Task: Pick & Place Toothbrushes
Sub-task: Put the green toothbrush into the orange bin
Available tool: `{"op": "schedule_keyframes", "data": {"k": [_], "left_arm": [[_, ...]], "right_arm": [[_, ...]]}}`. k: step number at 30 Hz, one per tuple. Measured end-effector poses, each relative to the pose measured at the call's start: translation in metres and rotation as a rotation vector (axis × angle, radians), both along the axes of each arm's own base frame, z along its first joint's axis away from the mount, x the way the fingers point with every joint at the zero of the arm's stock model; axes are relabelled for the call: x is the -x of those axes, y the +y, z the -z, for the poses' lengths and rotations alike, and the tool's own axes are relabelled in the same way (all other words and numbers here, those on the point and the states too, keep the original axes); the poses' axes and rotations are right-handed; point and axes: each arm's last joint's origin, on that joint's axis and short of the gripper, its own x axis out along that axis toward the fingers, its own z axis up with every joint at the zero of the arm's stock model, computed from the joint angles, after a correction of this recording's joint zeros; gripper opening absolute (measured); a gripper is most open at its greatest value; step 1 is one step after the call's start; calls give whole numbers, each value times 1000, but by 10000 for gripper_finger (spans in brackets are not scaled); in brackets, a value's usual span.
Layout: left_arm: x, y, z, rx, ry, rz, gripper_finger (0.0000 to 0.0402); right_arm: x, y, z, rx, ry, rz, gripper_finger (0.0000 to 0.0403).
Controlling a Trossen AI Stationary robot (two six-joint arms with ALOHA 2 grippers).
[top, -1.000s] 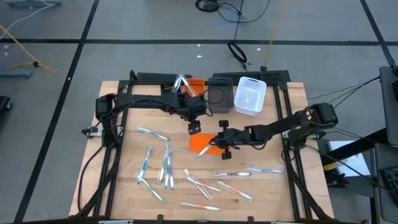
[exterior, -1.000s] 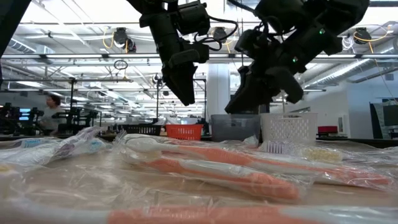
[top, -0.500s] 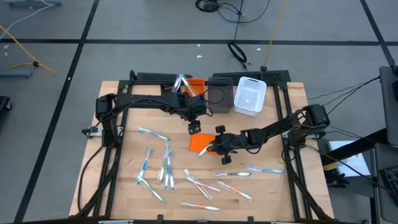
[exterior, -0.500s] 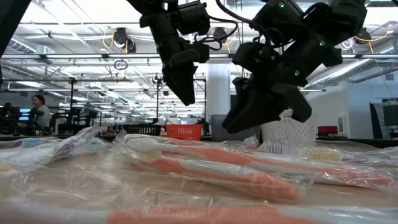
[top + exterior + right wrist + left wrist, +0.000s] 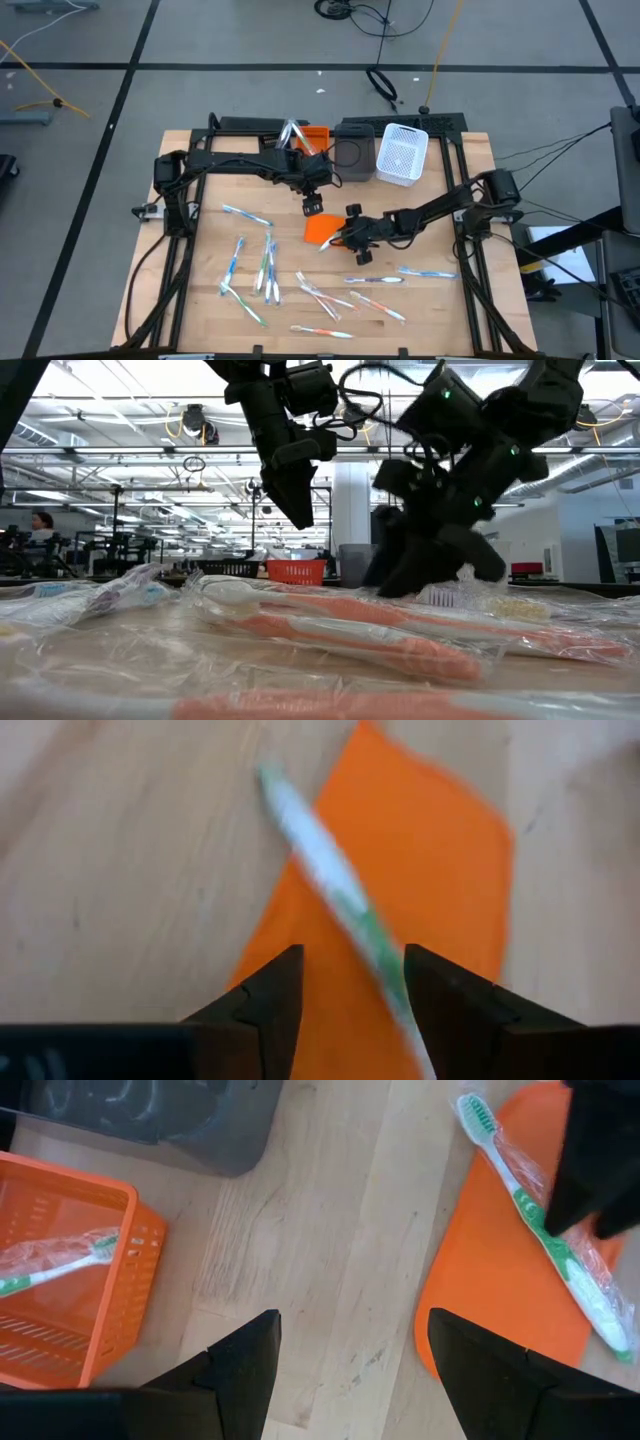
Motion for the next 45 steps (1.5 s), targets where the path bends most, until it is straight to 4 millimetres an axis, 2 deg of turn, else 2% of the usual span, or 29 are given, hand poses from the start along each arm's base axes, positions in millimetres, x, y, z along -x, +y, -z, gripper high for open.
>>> {"op": "schedule_keyframes", "data": {"k": [6, 11, 13, 19, 27, 35, 39, 42, 45], "left_arm": [[0, 0, 0, 0, 0, 0, 253], [0, 0, 0, 0, -1, 0, 253], [0, 0, 0, 0, -1, 0, 253], [0, 0, 0, -3, -4, 5, 253], [-2, 0, -1, -6, -21, 2, 253], [-3, 1, -2, -10, -38, 5, 253], [-7, 1, -4, -19, -79, 11, 253], [-6, 1, -11, -38, -113, 32, 253], [-2, 0, -27, -60, -169, 48, 253]], "right_arm": [[-3, -5, 2, -8, -27, 19, 123], [-4, -12, 2, -8, -20, 39, 31], [-4, -13, 2, -7, -21, 43, 10], [-4, -14, -2, -14, -29, 50, 1], [0, -14, -29, -13, -102, 57, 0], [22, -20, -69, 50, -131, 174, 0], [33, -22, -83, 59, -139, 231, 0], [40, -23, -90, 57, -135, 258, 0], [51, -24, -93, 42, -162, 269, 0]]}}
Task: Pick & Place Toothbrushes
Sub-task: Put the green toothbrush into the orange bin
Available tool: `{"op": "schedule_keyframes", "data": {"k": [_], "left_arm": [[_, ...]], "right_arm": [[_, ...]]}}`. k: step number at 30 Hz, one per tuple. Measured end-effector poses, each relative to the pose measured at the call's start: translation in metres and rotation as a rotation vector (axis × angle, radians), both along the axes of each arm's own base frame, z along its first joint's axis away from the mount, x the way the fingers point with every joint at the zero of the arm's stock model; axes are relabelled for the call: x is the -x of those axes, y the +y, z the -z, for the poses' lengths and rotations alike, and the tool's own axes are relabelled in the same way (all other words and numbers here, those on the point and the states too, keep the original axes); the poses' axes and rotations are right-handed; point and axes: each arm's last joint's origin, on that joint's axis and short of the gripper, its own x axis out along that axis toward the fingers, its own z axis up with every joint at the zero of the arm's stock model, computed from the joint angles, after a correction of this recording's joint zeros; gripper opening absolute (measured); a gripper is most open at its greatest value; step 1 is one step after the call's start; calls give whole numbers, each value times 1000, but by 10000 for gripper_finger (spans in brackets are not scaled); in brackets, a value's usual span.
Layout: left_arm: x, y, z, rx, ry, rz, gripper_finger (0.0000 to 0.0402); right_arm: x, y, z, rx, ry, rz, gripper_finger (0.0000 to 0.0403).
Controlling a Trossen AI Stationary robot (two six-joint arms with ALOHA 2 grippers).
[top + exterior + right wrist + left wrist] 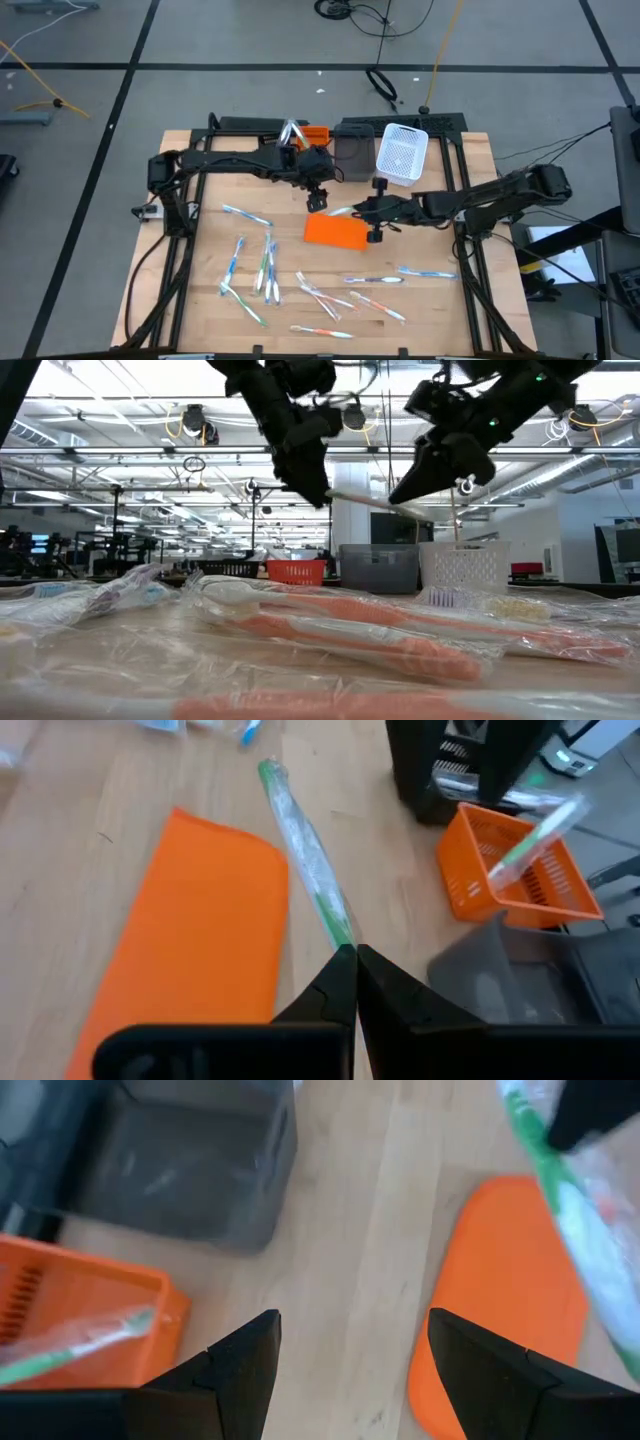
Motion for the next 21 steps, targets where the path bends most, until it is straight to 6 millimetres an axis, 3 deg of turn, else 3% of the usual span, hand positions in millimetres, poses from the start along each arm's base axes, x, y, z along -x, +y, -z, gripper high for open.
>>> {"op": "schedule_keyframes", "data": {"k": [3, 8, 13, 21], "left_arm": [[5, -1, -17, -26, -64, 18, 253], [10, -6, -38, -59, -222, 92, 253], [7, -12, -35, -63, -340, 142, 253], [-6, -28, -33, -96, -648, 269, 253]], "right_arm": [[15, -1, -2, -18, -90, 7, 0], [39, -3, -17, -52, -443, 0, 0], [58, -2, -27, -97, -719, -77, 0], [60, -3, -32, -131, -829, -72, 0]]}}
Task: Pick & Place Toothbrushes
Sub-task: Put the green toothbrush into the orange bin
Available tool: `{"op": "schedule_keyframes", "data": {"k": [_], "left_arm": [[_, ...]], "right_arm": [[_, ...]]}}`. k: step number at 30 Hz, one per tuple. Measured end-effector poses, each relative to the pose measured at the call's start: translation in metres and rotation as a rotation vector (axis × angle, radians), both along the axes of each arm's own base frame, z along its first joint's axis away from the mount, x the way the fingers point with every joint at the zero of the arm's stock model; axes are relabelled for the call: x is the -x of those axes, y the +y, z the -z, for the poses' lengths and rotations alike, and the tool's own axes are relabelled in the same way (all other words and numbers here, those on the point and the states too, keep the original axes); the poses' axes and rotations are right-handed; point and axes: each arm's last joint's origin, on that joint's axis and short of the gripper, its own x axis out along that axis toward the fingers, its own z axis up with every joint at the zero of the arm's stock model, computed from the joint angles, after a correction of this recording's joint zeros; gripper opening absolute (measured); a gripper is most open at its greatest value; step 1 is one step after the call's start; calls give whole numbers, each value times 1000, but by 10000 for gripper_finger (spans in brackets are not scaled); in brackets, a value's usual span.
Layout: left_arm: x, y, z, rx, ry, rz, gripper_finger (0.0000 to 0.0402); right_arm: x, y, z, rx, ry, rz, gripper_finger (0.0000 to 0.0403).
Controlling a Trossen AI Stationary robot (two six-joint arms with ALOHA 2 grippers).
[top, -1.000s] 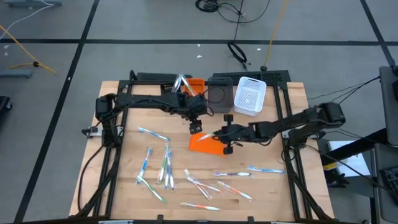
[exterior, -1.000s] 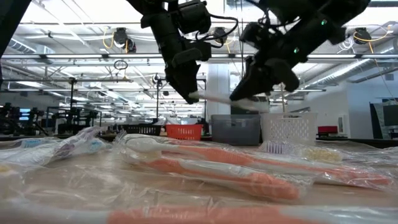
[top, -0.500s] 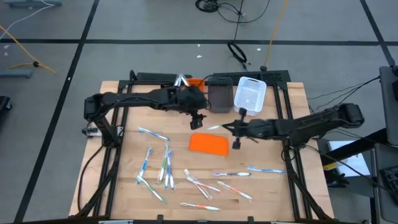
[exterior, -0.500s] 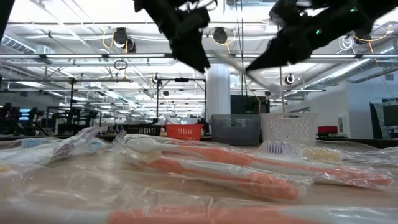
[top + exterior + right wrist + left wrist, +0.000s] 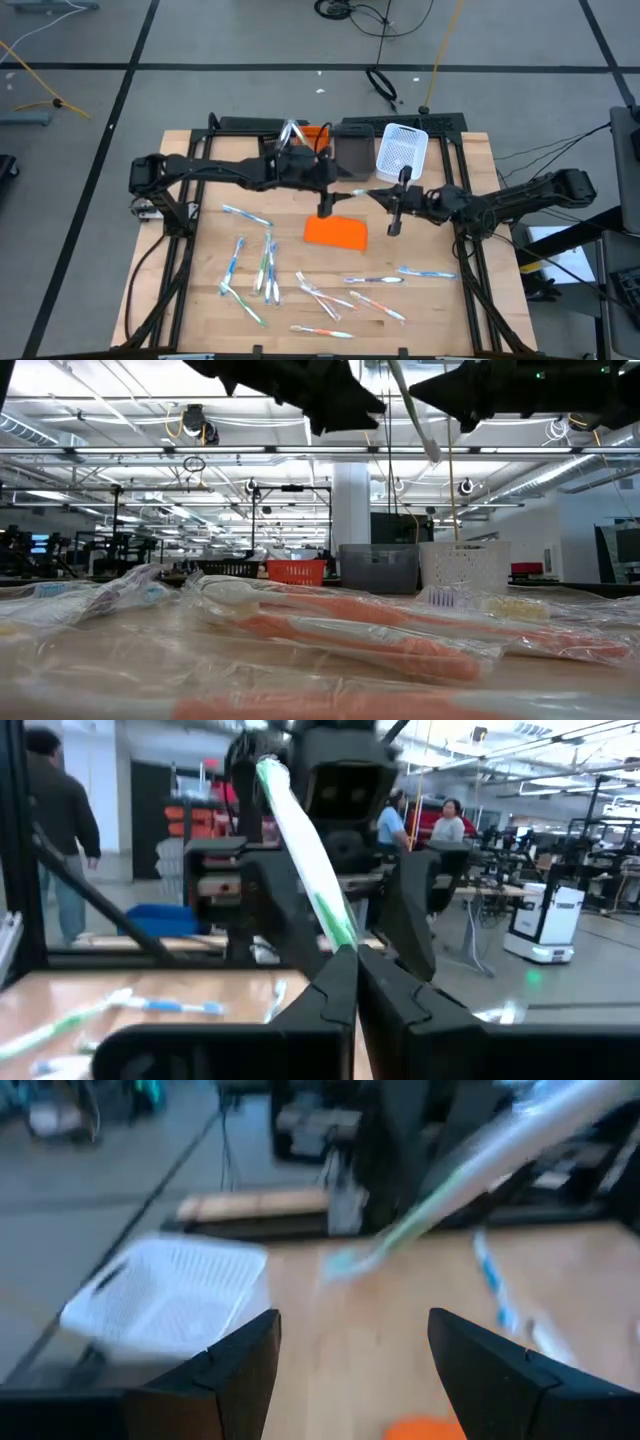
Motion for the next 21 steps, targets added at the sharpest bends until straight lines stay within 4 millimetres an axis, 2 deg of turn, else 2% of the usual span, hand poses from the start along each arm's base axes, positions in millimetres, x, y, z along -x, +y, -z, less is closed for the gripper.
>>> {"op": "schedule_keyframes", "data": {"k": [3, 8, 21], "left_arm": [[-1, -5, -2, -17, -122, 18, 253], [-1, -14, 1, -20, -208, 38, 253], [-1, -26, 3, -13, -225, -4, 253]], "right_arm": [[0, 0, -3, -14, -42, -1, 0], [-3, 0, -5, -20, -103, -2, 0], [-14, 1, -1, -28, -191, -2, 0]]}}
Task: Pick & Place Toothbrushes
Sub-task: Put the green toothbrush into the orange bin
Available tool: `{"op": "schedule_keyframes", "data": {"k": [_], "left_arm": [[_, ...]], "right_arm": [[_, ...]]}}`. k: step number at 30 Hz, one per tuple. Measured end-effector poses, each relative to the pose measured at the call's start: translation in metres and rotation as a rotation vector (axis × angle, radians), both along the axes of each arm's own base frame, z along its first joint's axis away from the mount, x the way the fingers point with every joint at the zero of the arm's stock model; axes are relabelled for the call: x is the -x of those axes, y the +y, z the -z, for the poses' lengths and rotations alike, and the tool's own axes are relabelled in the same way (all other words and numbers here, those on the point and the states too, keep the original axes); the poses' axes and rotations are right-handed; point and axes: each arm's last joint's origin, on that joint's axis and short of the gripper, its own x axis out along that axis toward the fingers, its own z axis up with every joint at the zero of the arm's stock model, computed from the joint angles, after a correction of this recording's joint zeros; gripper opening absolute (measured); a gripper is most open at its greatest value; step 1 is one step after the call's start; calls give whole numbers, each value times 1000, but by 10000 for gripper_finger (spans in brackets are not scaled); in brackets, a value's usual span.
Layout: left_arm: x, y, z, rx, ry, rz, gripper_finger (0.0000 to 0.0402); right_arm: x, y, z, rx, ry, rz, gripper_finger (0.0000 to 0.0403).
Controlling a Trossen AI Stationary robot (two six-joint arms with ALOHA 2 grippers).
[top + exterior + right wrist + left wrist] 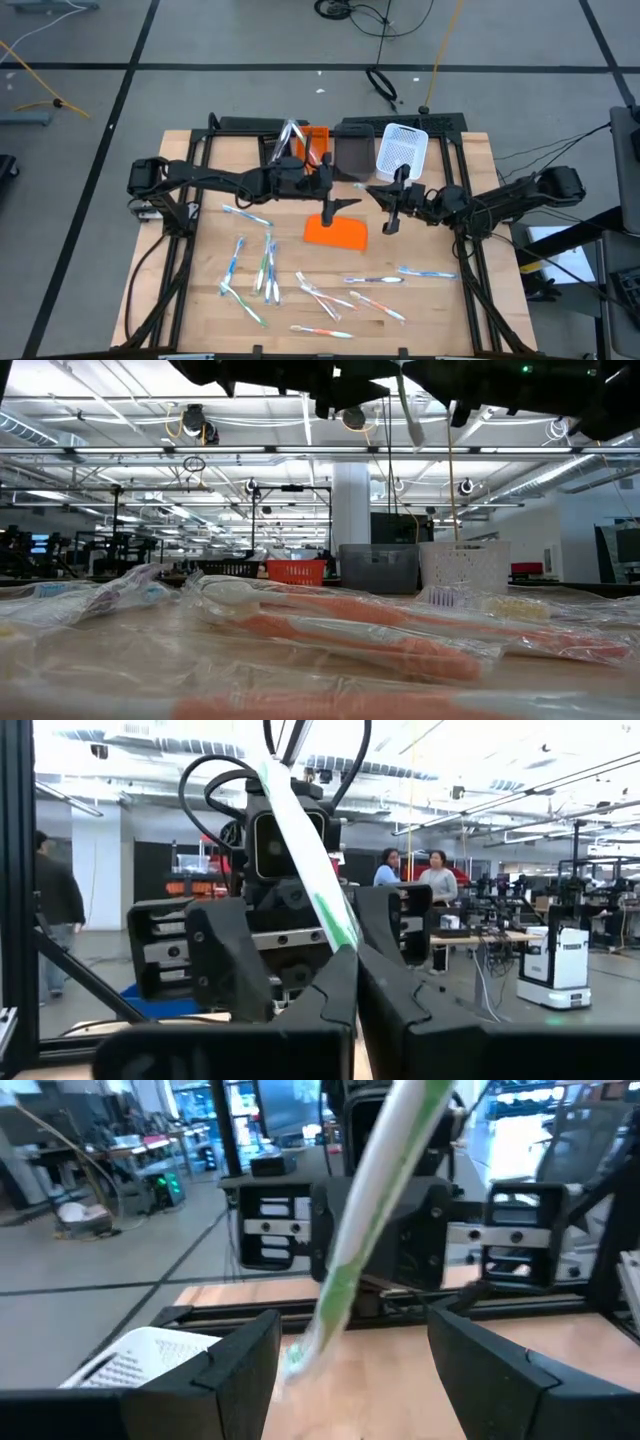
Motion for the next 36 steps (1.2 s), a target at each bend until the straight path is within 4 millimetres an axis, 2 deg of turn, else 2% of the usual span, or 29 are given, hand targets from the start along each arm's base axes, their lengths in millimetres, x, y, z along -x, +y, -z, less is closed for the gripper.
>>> {"op": "schedule_keyframes", "data": {"k": [9, 12, 15, 22, 23, 27, 33, 36], "left_arm": [[-19, -3, 24, 10, -55, -2, 252], [-20, -2, 23, 12, -87, -5, 235], [-20, -2, 21, 3, -102, -5, 190], [-20, -1, 23, 0, -93, -7, 28], [-20, -2, 23, 0, -90, -7, 18], [-20, -2, 23, 16, -90, -7, 24], [-20, -1, 26, 28, -62, -9, 11], [-19, 0, 27, 27, -31, -38, 9]], "right_arm": [[0, 0, -1, 0, -21, -2, 0], [-1, 0, 0, 2, -2, -1, 0], [-1, 0, 1, 2, 4, -1, 0], [-1, 0, 1, 4, 8, -2, 0], [-1, 0, 2, 5, 11, -2, 0], [-1, 0, 2, 6, 12, -2, 0], [-2, 0, 3, 15, 29, 6, 0], [-2, 0, 3, 40, 36, 16, 12]]}}
